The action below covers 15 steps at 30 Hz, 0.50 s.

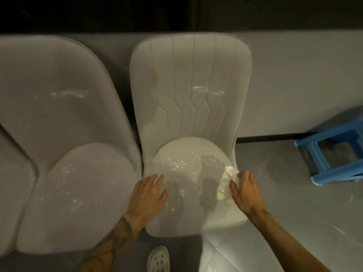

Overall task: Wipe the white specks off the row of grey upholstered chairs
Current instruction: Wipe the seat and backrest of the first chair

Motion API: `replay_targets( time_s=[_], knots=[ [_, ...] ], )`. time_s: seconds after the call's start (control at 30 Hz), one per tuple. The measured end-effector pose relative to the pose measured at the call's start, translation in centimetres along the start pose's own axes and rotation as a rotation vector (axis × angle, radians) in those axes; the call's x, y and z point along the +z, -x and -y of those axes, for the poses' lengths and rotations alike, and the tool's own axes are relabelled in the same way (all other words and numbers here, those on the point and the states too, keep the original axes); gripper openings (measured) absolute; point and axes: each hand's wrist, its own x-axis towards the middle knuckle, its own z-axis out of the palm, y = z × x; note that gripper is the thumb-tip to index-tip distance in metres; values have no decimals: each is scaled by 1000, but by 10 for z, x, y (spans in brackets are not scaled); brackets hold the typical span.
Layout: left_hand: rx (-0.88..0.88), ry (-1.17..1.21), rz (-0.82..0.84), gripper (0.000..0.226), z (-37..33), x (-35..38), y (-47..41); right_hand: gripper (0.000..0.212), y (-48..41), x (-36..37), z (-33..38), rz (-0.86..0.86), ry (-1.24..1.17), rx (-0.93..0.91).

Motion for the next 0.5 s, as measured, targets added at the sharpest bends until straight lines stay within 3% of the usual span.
replay_targets(
  time_s=[0.1, 0.23, 0.4, 0.5],
  knots=[
    [38, -63, -45, 64, 28, 35, -39, 30, -26, 45, -19, -28, 3, -9],
    [105, -62, -164, 85, 53, 71, -76, 38, -49, 89, -45, -102, 4, -8],
    [205, -99, -425, 51, 74, 114, -111, 48, -59, 124, -62, -259, 270, -47],
    [283, -143, -606, 38, 87, 130, -132, 44, -74, 135, -73, -230, 183, -117]
  ],
)
